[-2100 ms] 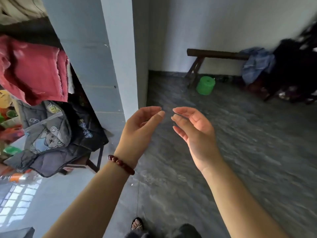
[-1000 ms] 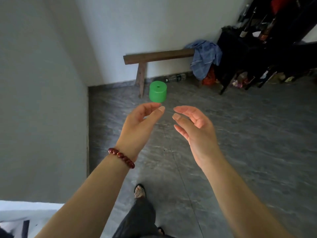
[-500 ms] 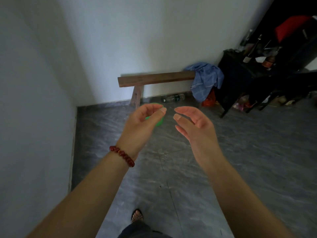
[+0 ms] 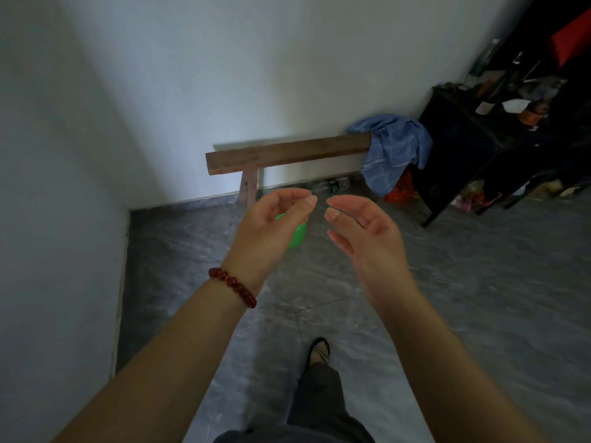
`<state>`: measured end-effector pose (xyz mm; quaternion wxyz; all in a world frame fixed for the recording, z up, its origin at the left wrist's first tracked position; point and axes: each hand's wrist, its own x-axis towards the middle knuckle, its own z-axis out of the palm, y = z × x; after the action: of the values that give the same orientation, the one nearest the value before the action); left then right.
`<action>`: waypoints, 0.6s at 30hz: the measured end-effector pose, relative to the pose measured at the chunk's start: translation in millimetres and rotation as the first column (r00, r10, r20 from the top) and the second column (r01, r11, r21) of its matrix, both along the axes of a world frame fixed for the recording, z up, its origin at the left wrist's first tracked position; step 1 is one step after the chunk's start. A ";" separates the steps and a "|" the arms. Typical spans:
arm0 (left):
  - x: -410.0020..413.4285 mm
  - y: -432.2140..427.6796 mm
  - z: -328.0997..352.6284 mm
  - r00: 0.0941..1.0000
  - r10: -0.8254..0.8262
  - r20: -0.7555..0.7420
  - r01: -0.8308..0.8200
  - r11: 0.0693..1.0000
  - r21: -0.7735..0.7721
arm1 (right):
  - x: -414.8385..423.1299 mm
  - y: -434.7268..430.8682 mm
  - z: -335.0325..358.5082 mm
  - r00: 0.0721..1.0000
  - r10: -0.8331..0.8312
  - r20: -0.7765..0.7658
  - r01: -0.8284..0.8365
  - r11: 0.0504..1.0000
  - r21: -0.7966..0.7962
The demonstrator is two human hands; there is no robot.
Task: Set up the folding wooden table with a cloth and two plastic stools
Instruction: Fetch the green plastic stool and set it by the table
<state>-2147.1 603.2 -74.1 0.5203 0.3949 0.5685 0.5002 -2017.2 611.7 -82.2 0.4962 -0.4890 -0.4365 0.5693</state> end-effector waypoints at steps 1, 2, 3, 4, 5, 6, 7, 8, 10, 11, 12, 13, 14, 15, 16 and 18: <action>3.6 17.6 -0.5 1.000 0.015 0.005 -0.015 1.000 0.007 | 1.7 20.0 -0.1 1.000 0.003 -0.012 -0.003 1.000 0.007; 7.2 35.6 -0.2 0.999 0.034 0.014 -0.034 0.999 0.013 | 3.5 40.8 0.4 1.000 0.008 -0.029 -0.007 1.000 0.014; 10.7 54.0 0.8 0.999 0.051 0.016 -0.051 0.999 0.018 | 5.2 62.0 1.3 0.999 0.017 -0.042 -0.016 1.000 0.022; 13.8 72.4 2.5 0.998 0.065 0.008 -0.066 0.998 0.022 | 7.3 83.1 2.3 0.998 0.031 -0.048 -0.030 0.999 0.032; 17.0 90.1 4.1 0.997 0.078 -0.004 -0.078 0.997 0.028 | 9.4 103.3 2.9 0.998 0.048 -0.044 -0.046 0.998 0.039; 19.7 106.3 5.5 0.996 0.090 -0.011 -0.090 0.995 0.035 | 11.9 121.9 3.5 0.997 0.065 -0.037 -0.063 0.997 0.046; 22.3 121.7 6.9 0.994 0.104 -0.014 -0.103 0.994 0.044 | 14.5 139.2 3.7 0.996 0.082 -0.029 -0.080 0.996 0.050; 24.3 135.8 7.6 0.993 0.120 -0.019 -0.119 0.992 0.051 | 17.0 155.5 3.3 0.995 0.099 -0.023 -0.098 0.994 0.054; 26.5 159.2 6.3 0.987 0.158 -0.021 -0.156 0.986 0.050 | 20.1 184.3 0.7 0.991 0.131 -0.021 -0.129 0.990 0.060; 27.1 167.9 4.7 0.984 0.174 -0.020 -0.174 0.984 0.040 | 20.8 195.8 -0.8 0.990 0.141 -0.024 -0.140 0.988 0.062; 26.8 175.6 2.6 0.982 0.188 -0.026 -0.187 0.982 0.028 | 21.2 206.5 -2.7 0.989 0.146 -0.029 -0.144 0.988 0.060; 25.8 182.7 0.4 0.980 0.199 -0.034 -0.198 0.980 0.016 | 21.1 216.5 -4.9 0.988 0.148 -0.039 -0.146 0.988 0.055; 24.0 189.7 -1.7 0.977 0.210 -0.035 -0.210 0.978 0.008 | 20.8 226.4 -7.4 0.987 0.151 -0.051 -0.148 0.988 0.047; 22.0 197.2 -3.7 0.974 0.225 -0.031 -0.225 0.974 -0.002 | 19.7 236.1 -9.8 0.986 0.156 -0.060 -0.154 0.987 0.036; 18.8 205.0 -5.6 0.970 0.240 -0.034 -0.241 0.970 -0.012 | 18.0 245.8 -12.3 0.984 0.164 -0.063 -0.162 0.986 0.029; 11.6 222.3 -8.1 0.966 0.255 -0.048 -0.256 0.966 -0.025 | 12.5 266.2 -16.4 0.982 0.178 -0.065 -0.177 0.984 0.019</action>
<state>-2135.5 825.5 -82.2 0.4448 0.3211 0.6338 0.5454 -2004.7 877.9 -98.5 0.4610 -0.4255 -0.4654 0.6244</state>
